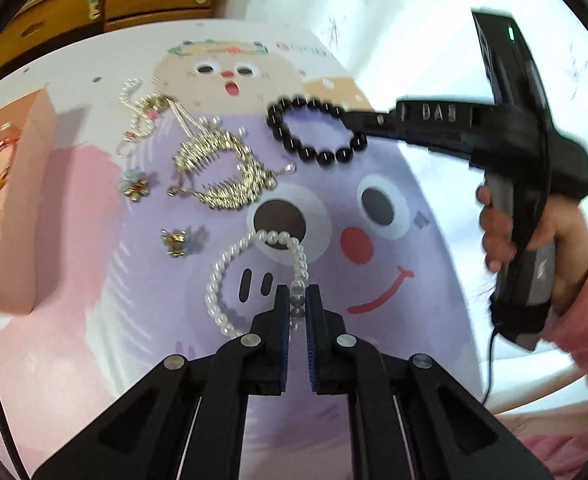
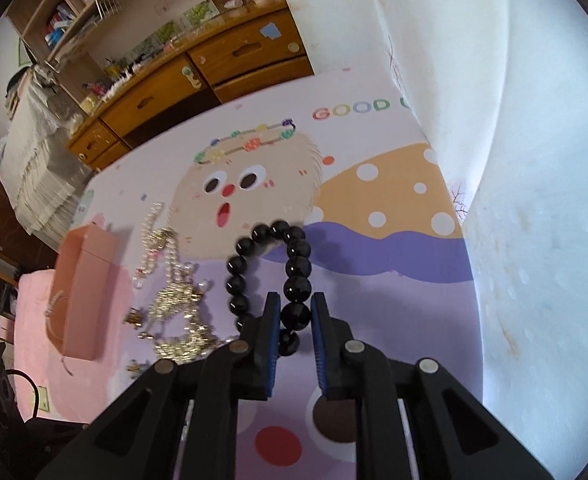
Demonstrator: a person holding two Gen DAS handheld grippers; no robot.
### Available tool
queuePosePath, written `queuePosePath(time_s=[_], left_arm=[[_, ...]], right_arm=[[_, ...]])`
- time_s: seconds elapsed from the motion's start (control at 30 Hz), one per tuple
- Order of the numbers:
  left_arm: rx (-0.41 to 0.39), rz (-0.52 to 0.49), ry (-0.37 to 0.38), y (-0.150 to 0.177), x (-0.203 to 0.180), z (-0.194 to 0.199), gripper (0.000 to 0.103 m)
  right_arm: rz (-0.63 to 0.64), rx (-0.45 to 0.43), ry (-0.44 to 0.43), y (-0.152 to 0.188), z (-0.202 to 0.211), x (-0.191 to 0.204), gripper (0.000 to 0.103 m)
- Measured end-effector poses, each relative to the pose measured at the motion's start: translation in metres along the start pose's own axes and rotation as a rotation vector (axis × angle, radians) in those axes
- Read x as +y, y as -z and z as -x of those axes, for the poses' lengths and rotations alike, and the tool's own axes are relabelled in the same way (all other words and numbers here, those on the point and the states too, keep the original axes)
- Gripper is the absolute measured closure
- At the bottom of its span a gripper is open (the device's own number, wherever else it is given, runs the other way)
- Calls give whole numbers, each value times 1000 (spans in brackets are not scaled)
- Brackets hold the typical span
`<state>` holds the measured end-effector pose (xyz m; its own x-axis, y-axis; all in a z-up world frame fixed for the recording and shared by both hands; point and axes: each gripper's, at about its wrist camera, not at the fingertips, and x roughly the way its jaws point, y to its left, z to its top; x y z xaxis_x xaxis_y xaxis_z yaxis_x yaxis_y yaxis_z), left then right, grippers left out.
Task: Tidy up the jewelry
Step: 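Lower pearl bracelet into tray with left tool while right tool releases black bracelet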
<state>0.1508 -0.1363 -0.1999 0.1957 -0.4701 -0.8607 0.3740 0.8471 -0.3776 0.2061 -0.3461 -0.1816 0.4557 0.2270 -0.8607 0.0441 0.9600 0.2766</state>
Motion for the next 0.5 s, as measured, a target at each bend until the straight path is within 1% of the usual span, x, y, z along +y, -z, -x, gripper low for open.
queuePosePath(time_s=[0.07,0.13,0.23,0.3,0.5], left_arm=[[-31,38,25,-2,3,17,98],[-56,54,33,-4,6,30,98],[-111,60,23,-9,10,57,98],[-133,76,24,-11,8,70,98],[-199,119,16,-11,27,115,98]], right_arm=[[-5,-12,-10,0,9,3,88],[-12,-25,-25,-1,17,7,88],[-17,-43,-43,0,30,16,88],[-13,-50,-56,1,35,22,88],[13,-74,-89,6,55,53,88]])
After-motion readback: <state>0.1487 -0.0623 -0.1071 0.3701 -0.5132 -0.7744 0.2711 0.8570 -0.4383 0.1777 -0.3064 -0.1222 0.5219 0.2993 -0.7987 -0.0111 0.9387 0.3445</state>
